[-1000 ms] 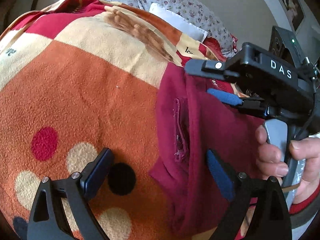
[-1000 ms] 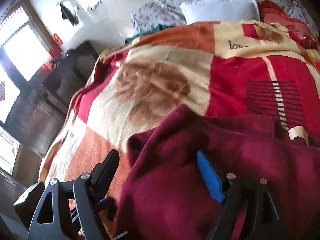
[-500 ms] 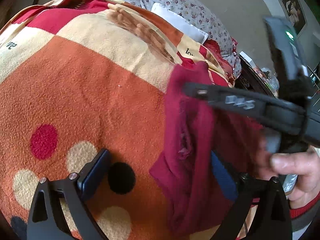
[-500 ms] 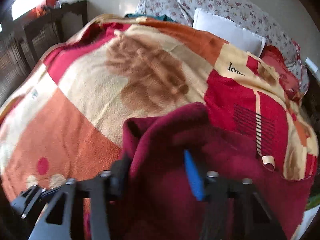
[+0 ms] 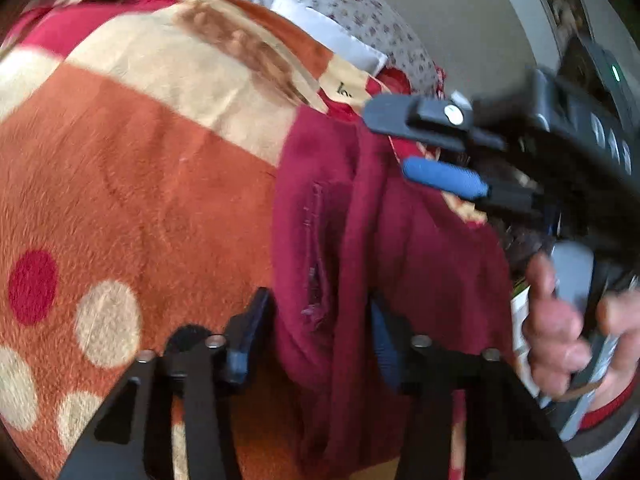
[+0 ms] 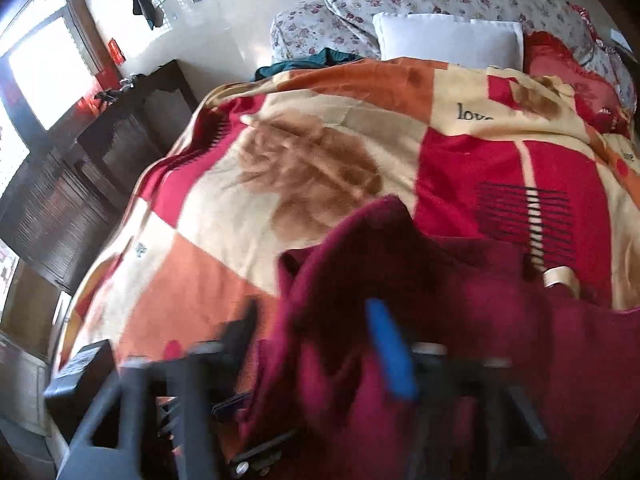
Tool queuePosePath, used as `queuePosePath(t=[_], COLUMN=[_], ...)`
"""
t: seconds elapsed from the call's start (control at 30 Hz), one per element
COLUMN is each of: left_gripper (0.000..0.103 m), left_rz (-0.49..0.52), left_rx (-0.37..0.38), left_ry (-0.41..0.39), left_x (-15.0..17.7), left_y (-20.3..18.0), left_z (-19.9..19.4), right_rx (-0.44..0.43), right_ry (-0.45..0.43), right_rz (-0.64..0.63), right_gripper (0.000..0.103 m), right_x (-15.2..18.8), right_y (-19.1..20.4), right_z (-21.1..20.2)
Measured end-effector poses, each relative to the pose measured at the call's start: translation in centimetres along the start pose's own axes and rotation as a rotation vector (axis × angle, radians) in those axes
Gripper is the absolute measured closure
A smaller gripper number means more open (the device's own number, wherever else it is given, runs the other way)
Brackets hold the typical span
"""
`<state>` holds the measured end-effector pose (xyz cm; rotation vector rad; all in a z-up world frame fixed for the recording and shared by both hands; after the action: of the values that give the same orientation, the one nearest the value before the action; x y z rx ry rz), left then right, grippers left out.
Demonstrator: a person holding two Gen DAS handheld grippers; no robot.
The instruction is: Fold small clothes
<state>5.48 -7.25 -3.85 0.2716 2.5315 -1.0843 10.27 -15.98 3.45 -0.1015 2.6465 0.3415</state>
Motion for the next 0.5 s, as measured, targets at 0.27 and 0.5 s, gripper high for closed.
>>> queuePosePath(t=[0.27,0.5], left_gripper=[0.061,0.046], left_rz=[-0.062,-0.104], left_rx=[0.026,0.055], left_ry=[0.008,0.003], left_x=[0.1,-0.6], left_y=[0.6,0.6], left_z=[0.0,0.7], right_rx=[0.079,0.071], right_ry=[0.056,0.055], right_rz=[-0.070,-0.031], right_gripper=[0.025,0.025], right_x=[0.2,0.3], right_y=[2.6,1.3], right_z=[2.2,1.8])
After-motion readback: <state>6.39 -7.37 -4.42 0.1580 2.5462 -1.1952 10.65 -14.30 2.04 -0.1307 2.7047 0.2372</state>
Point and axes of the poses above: each gripper's, at about its wrist camera, not at the fingertips, and z roughly the way its jaws point, y to its left, x to its underside, the point moved 7 cm from there along z, roughly the way its jaws point, and after that the axes turned 8 degrees about y, right-handed, at the moved point
